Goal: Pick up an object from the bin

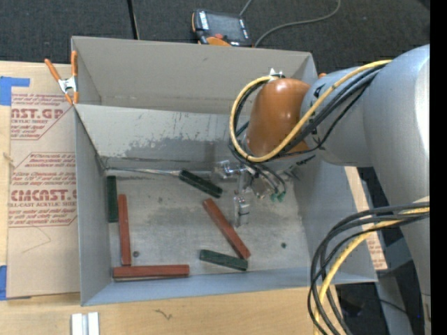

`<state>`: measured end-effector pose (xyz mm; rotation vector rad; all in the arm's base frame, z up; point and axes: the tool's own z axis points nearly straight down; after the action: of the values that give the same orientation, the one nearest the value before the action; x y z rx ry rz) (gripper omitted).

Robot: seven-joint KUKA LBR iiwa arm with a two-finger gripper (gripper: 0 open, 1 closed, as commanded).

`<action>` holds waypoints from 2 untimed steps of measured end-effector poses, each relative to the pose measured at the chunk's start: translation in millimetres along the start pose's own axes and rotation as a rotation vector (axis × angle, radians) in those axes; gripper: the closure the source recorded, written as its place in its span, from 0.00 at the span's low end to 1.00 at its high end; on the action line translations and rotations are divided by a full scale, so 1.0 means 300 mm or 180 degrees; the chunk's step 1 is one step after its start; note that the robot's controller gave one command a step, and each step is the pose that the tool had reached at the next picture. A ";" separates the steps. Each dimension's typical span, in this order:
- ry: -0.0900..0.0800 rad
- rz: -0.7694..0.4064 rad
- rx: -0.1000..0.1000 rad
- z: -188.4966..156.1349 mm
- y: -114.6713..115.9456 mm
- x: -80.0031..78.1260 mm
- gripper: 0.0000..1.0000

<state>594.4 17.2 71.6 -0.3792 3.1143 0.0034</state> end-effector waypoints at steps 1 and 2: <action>0.0006 0.0823 0.0000 0.004 0.169 -0.017 0.00; 0.0003 0.0929 0.0003 0.004 0.164 0.002 0.00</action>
Offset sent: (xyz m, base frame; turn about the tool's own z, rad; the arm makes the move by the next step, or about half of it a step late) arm -0.0076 0.0475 -0.0016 0.2619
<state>582.1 64.7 70.3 0.0777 3.1375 0.0025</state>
